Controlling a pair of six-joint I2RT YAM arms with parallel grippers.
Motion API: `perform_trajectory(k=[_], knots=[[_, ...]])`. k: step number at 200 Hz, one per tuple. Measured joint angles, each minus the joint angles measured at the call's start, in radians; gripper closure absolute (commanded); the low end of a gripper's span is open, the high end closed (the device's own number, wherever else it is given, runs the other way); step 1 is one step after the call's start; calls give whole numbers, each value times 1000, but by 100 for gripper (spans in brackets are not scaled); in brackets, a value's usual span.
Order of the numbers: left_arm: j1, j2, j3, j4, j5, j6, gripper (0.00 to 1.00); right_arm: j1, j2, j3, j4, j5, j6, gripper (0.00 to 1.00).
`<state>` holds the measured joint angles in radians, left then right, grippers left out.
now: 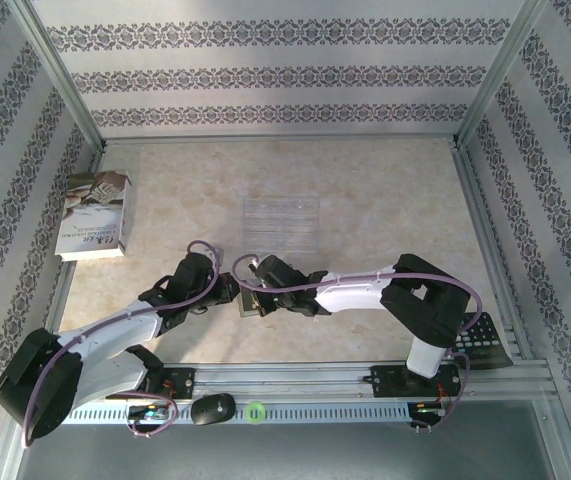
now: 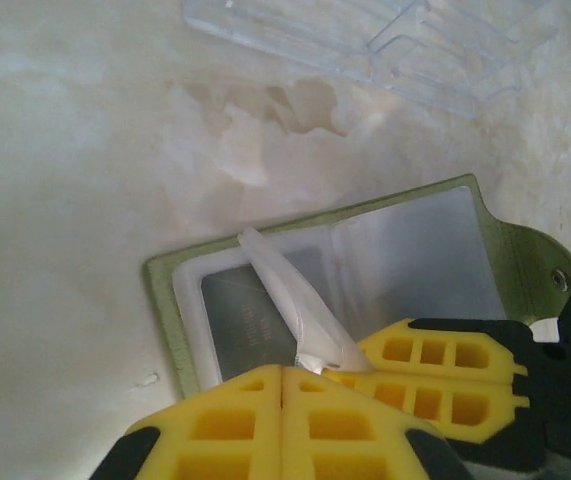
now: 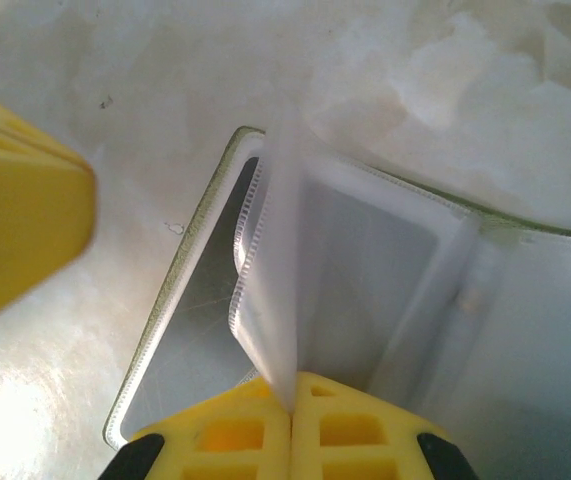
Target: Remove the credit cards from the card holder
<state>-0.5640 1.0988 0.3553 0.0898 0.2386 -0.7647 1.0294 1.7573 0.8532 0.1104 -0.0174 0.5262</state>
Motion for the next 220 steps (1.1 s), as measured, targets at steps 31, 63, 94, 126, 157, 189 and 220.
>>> perform_trajectory(k=[31,63,94,126,157,189,220], knots=[[-11,87,7,12,5,-3,100,0,-11,-19,29,1,21,100],[-13,138,8,13,6,-3,100,0,-11,-25,44,0,29,100],[-13,153,16,16,8,-3,100,0,-11,-25,45,0,29,100],[-29,122,27,6,8,-2,100,0,-11,-25,51,1,30,100],[-47,88,59,-11,1,5,100,-6,-11,-25,56,0,37,100],[-51,147,76,-16,-3,5,100,-6,-11,-25,59,0,47,100],[-51,217,76,-17,-6,4,100,-6,-11,-25,59,0,48,100]])
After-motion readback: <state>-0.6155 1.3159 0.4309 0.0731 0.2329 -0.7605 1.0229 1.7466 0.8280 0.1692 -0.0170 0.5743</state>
